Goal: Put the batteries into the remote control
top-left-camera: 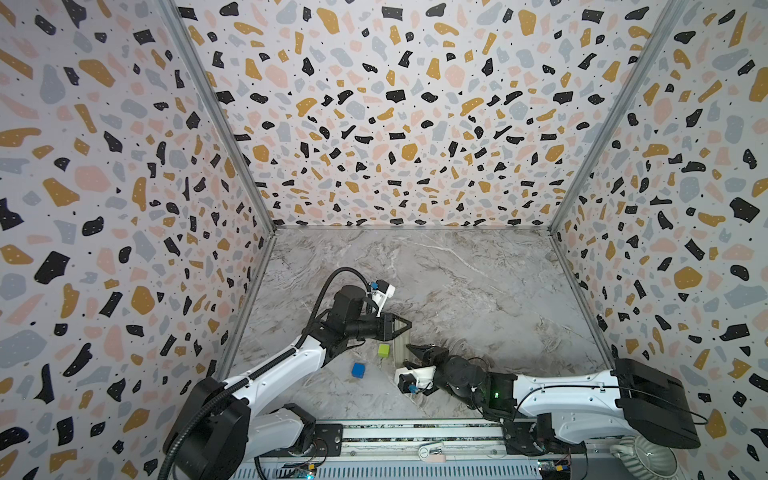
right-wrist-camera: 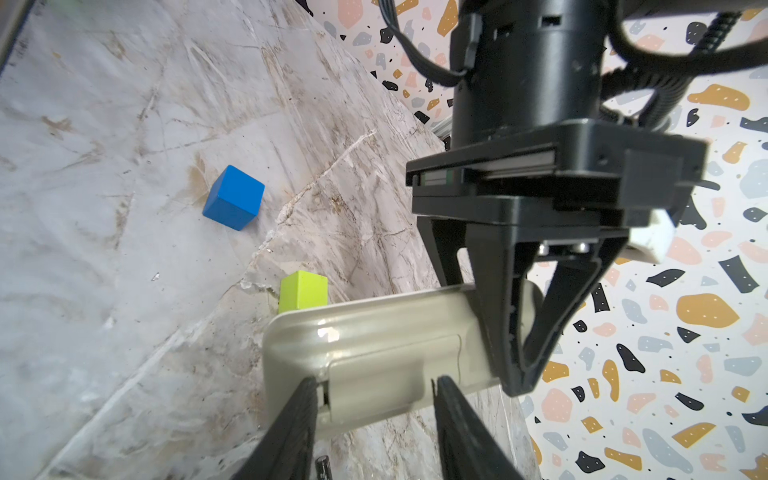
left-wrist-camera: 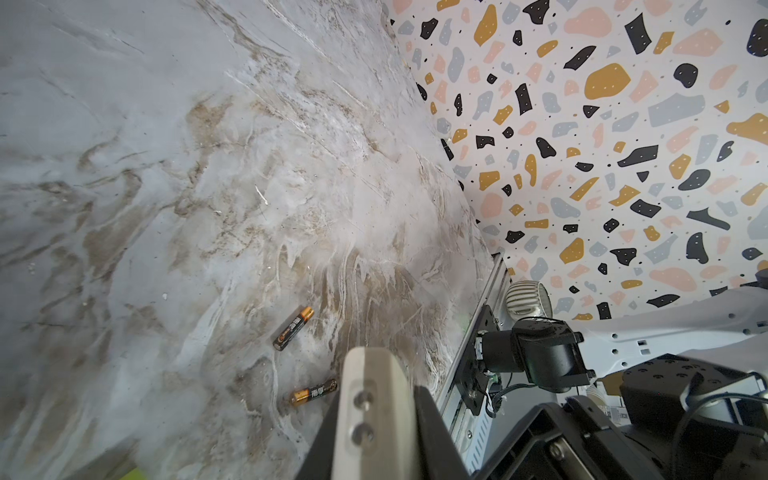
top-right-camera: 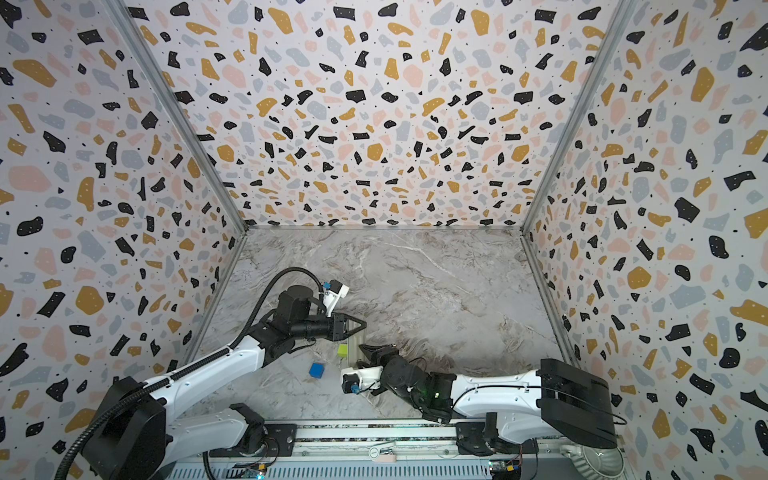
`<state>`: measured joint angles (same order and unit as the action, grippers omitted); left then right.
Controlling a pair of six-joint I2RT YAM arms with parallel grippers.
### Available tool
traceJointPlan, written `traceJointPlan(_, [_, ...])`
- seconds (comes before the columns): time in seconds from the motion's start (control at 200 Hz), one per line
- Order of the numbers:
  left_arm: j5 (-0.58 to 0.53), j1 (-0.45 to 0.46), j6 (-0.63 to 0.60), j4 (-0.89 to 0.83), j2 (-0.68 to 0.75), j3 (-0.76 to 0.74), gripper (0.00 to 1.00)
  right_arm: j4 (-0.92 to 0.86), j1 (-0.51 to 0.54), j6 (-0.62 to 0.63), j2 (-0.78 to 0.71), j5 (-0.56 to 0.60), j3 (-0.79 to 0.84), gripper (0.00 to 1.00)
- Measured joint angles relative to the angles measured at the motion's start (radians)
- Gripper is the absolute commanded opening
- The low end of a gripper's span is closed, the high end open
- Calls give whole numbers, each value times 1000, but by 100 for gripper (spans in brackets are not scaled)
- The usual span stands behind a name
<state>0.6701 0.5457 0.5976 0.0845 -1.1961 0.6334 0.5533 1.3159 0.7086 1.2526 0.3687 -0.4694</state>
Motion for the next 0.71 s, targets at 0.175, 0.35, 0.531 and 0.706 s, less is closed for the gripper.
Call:
traceJointPlan(0.175, [-3,1,-3,-5,0,2,0,0,0,0,-9,-1,5,48])
traceJointPlan(0.35, [-6,1,-7,-16,0,3,0,2,0,0,-9,8,5,47])
traceJointPlan(0.531, [3,18,-11,-77,-11,3,0,33,-18,0,-27,52,5,47])
traceJointPlan(0.706, [6,18,-11,-84,-14,3,0,43,-18,0,-31,47,5,52])
